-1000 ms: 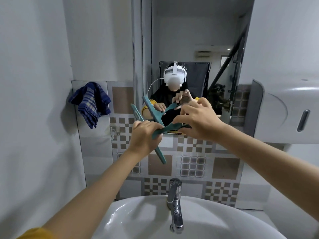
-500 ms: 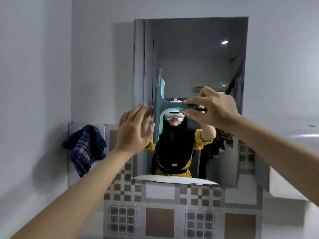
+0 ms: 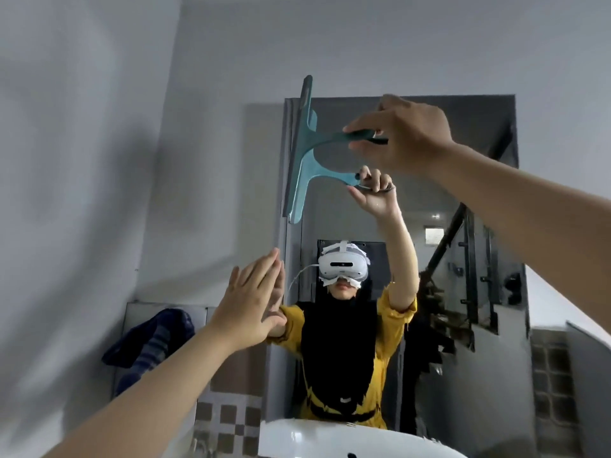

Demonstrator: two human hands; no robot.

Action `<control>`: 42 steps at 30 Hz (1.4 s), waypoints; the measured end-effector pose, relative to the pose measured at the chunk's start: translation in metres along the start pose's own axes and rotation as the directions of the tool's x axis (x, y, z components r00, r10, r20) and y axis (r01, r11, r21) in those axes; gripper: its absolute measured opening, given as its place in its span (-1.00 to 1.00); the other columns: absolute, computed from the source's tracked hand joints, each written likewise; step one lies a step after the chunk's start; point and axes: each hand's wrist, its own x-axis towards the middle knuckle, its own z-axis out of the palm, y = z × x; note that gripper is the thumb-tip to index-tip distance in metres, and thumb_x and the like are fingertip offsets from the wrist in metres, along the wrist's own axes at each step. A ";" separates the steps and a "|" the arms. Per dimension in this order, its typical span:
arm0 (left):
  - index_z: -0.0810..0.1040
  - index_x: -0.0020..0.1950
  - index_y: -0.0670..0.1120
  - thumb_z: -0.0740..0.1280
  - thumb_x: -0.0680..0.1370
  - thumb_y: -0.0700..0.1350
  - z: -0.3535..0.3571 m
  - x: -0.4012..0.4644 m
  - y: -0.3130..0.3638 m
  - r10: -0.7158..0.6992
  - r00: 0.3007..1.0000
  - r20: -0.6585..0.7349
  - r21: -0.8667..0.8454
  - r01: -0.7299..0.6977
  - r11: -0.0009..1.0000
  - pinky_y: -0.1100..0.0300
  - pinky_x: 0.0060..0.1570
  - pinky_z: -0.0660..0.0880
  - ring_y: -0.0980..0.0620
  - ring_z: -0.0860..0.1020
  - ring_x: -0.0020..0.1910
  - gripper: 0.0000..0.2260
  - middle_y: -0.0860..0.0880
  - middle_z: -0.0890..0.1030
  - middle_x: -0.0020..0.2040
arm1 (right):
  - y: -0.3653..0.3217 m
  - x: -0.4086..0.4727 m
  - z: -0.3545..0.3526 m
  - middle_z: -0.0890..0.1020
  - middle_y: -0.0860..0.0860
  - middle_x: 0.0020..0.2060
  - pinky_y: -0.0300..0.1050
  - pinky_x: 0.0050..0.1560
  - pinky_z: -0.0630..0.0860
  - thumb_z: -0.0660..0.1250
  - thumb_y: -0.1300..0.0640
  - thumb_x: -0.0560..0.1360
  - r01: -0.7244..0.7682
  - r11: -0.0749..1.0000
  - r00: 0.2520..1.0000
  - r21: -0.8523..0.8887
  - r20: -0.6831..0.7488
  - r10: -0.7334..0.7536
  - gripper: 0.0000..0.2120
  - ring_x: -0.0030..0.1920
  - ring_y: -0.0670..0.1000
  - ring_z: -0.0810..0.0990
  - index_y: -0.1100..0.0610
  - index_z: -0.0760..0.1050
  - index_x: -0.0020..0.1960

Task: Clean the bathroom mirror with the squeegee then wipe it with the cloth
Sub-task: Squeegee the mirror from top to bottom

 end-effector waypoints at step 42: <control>0.08 0.50 -0.04 0.44 0.19 0.29 0.008 -0.004 -0.010 0.007 0.996 -0.086 0.078 0.000 0.997 -0.05 0.13 0.45 -0.03 0.31 0.21 0.01 0.10 -0.06 0.53 | 0.055 0.005 0.000 0.61 -0.07 -0.15 -0.14 -0.23 0.36 0.27 -0.16 0.51 0.071 0.991 0.990 -0.112 0.133 -0.055 -0.73 -0.13 0.04 0.54 -0.17 0.53 0.18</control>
